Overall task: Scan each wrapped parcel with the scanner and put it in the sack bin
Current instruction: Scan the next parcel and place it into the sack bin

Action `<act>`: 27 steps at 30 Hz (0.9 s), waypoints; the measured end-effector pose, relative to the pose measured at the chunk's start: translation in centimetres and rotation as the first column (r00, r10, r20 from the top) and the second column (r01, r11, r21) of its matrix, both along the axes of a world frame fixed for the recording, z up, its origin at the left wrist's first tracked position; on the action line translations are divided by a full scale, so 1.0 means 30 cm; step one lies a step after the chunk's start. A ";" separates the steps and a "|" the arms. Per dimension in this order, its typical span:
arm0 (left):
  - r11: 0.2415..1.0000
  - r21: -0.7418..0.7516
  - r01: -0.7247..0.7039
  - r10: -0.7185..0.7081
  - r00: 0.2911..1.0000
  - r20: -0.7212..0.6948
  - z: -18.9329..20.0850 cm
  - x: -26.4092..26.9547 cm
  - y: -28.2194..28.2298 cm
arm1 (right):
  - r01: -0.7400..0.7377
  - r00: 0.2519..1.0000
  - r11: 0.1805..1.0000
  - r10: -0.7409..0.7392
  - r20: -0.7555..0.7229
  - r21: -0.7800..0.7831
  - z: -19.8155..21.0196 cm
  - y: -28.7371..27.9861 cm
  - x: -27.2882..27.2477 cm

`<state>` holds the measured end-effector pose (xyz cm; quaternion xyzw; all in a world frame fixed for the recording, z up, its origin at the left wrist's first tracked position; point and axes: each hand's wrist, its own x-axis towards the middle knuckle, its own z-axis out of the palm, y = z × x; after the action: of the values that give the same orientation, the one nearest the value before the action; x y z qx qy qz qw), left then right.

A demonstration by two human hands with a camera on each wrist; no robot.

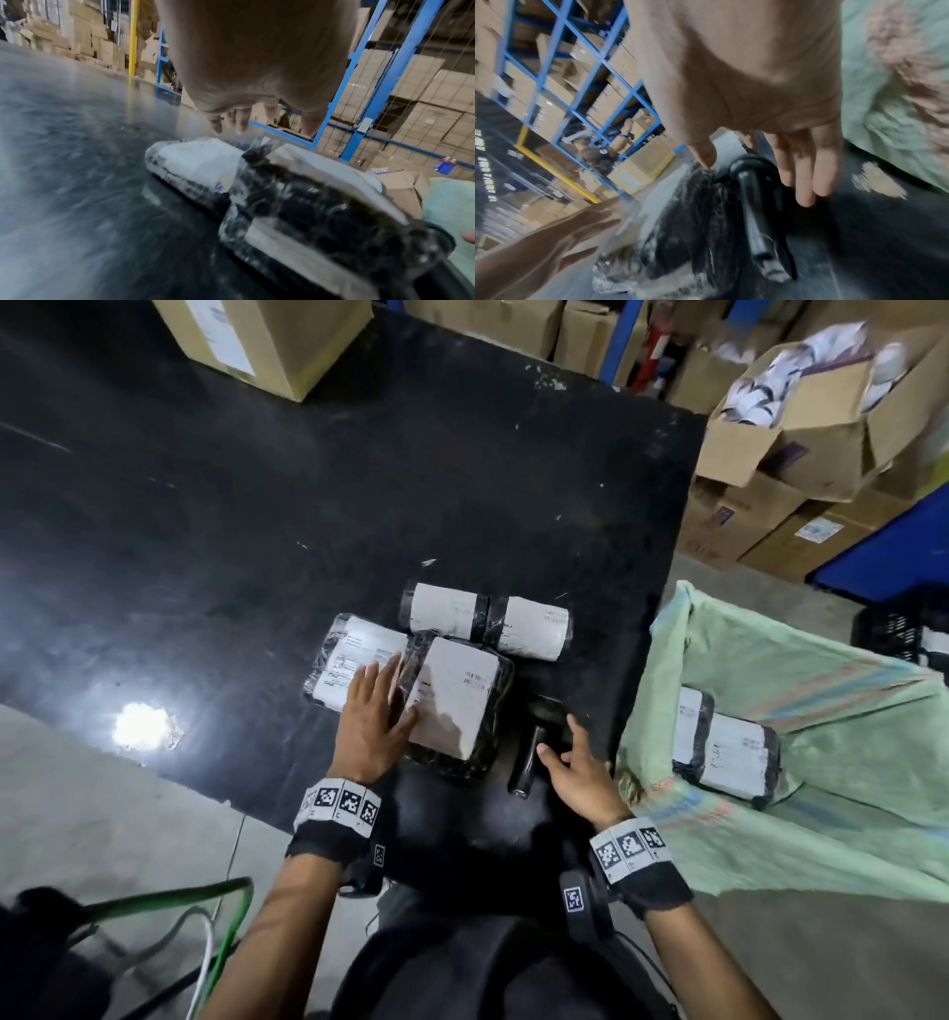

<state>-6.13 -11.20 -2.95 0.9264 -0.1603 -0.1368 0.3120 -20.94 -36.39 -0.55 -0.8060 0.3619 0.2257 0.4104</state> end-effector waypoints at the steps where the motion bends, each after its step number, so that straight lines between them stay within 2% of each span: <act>1: 0.999 -0.023 0.023 -0.024 1.000 -0.007 -0.022 0.003 0.019 | 0.032 0.999 0.999 -0.032 -0.006 -0.005 -0.032 0.012 -0.001; 5: 0.987 -0.155 0.049 -0.055 0.998 -0.033 -0.092 0.009 0.063 | 0.125 0.988 0.992 -0.123 0.097 -0.020 -0.116 0.062 0.007; 11: 0.979 -0.184 0.086 -0.100 0.993 -0.069 -0.175 0.016 0.071 | 0.266 0.929 0.961 -0.276 0.246 0.072 -0.179 0.113 0.040; 16: 0.968 -0.238 0.085 -0.112 0.988 -0.103 -0.189 0.012 0.065 | 0.356 0.893 0.928 -0.373 0.251 0.114 -0.232 0.096 0.075; 21: 0.945 -0.320 0.069 -0.134 0.973 -0.187 -0.175 0.011 0.045 | 0.381 0.870 0.908 -0.416 0.264 0.176 -0.254 0.093 0.088; 25: 0.923 -0.383 0.039 -0.154 0.950 -0.272 -0.161 0.004 0.033 | 0.466 0.749 0.786 -0.595 0.291 0.407 -0.282 0.115 0.094; 27: 0.913 -0.408 0.025 -0.154 0.946 -0.287 -0.165 0.000 0.030 | 0.472 0.731 0.757 -0.623 0.280 0.451 -0.294 0.116 0.093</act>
<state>-6.13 -10.29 -7.91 0.8014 -0.1763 -0.2606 0.5087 -18.14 -32.92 -9.38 -0.6024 0.4452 -0.0232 0.6621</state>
